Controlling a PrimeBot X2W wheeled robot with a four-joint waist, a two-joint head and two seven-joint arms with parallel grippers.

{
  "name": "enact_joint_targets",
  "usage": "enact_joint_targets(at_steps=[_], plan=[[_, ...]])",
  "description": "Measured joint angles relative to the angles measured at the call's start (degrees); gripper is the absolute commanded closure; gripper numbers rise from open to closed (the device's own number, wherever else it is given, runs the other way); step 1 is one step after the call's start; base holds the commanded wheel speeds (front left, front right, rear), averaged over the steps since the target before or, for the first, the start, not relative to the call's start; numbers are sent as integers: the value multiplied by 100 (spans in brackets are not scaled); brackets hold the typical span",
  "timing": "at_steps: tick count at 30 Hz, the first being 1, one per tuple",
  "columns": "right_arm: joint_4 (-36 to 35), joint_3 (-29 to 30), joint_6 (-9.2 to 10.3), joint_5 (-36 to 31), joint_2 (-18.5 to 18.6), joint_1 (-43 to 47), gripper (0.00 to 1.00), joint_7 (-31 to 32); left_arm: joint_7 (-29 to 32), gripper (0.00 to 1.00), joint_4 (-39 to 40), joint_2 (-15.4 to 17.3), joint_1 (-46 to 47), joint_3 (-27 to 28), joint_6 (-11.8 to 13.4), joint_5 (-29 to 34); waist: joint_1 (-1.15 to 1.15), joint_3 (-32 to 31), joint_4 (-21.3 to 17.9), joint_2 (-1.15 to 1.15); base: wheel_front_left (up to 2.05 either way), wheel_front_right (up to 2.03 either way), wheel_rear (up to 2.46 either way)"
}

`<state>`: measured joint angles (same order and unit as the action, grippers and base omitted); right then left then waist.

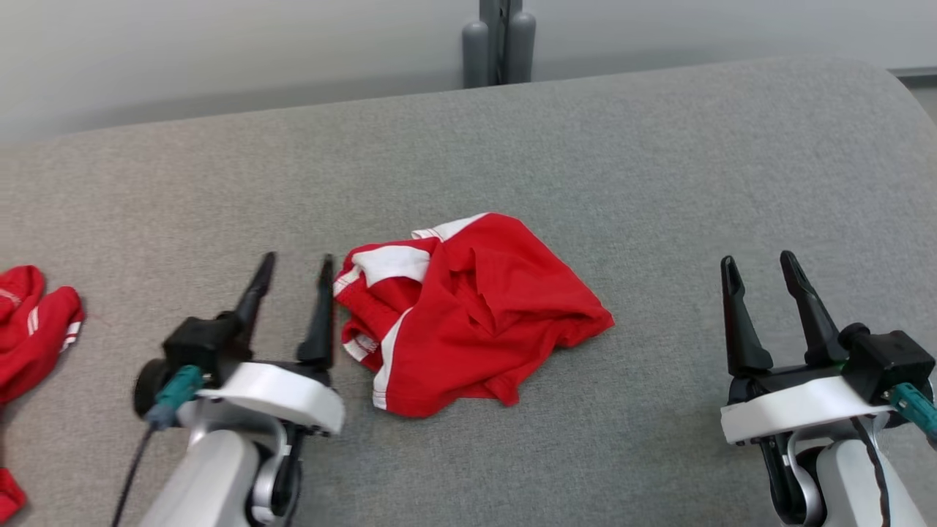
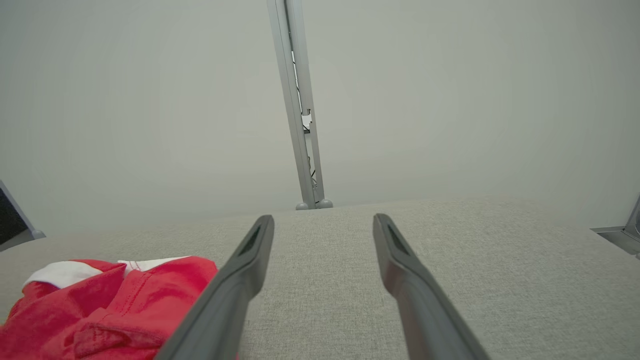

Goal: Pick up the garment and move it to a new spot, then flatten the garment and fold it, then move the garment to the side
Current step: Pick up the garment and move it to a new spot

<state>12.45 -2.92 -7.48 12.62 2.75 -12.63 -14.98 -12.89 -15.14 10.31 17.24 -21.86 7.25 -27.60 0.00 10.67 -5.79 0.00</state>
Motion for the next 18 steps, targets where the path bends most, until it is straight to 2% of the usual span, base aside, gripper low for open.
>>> enact_joint_targets(at_steps=[4,8,18], plan=[[52,3,0,-67,1,71,0,7,-116,0,22,213,-166,404,140,-80,0,-168,137,0,0,0,0],[49,15,0,-134,0,169,0,41,-177,0,42,411,-407,722,149,-145,0,-319,254,0,0,0,0],[-77,-24,0,-207,33,390,0,229,-210,0,130,647,-874,1138,-160,-311,0,-595,382,0,0,0,0]])
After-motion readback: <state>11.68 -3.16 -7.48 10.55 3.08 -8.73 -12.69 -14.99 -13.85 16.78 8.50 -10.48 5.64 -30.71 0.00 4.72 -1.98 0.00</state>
